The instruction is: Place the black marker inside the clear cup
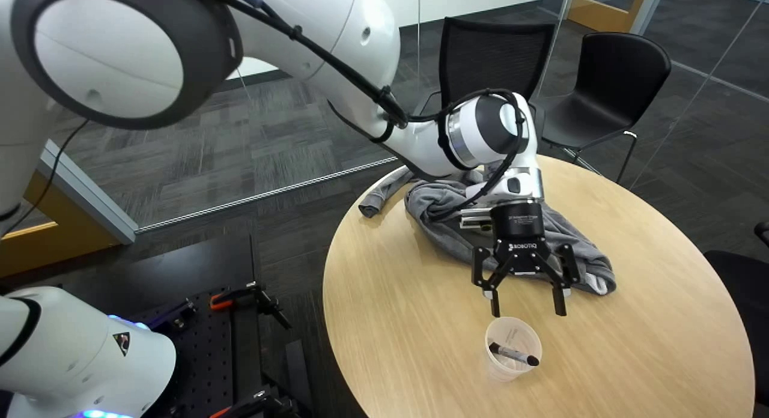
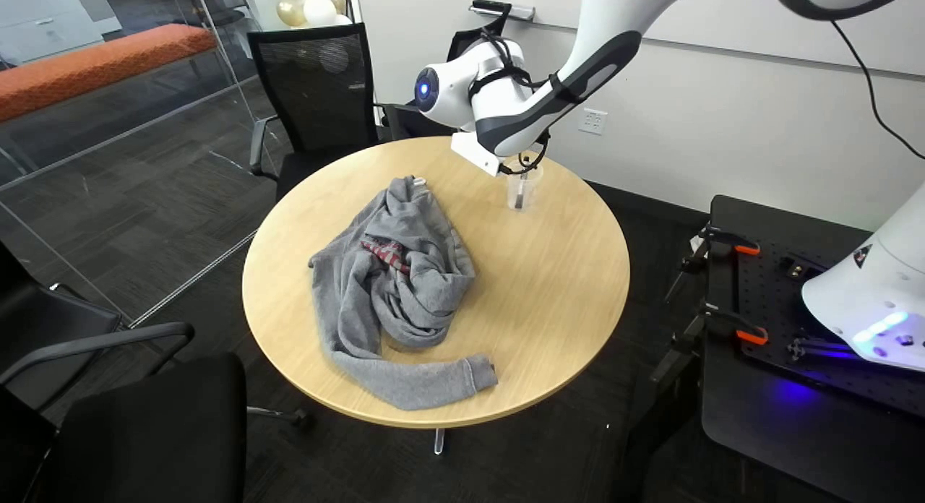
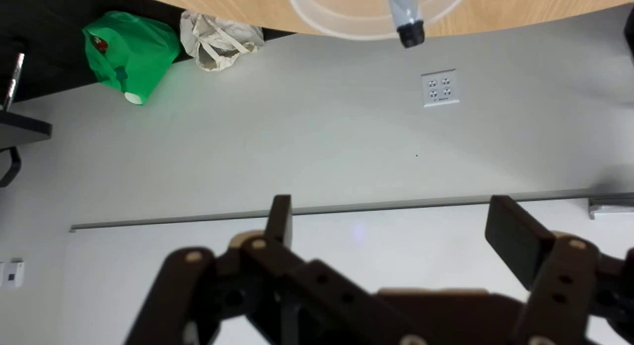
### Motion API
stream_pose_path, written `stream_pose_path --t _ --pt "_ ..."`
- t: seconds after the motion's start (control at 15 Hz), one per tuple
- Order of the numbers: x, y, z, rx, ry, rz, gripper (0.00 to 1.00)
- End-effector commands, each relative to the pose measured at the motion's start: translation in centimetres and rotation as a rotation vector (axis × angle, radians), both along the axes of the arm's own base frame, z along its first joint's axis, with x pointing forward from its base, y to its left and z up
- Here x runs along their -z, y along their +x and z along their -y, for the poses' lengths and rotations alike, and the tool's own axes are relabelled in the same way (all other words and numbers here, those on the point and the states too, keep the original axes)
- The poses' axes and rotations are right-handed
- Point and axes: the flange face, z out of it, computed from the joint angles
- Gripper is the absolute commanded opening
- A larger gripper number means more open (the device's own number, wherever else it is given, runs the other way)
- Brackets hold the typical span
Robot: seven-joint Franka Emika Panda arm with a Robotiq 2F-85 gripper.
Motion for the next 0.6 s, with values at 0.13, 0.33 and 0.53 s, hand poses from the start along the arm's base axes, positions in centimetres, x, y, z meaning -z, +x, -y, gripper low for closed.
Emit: stream_pose_path --t 0.13,0.33,0.53 --pt "-4.7 -5.2 -1.2 0.065 -0.048 0.010 1.00" --pt "-5.9 -7.3 -1.7 0.089 -0.062 0.008 1.00" --pt "-5.0 -6.2 -1.5 0.082 -0.040 -0.009 1.00"
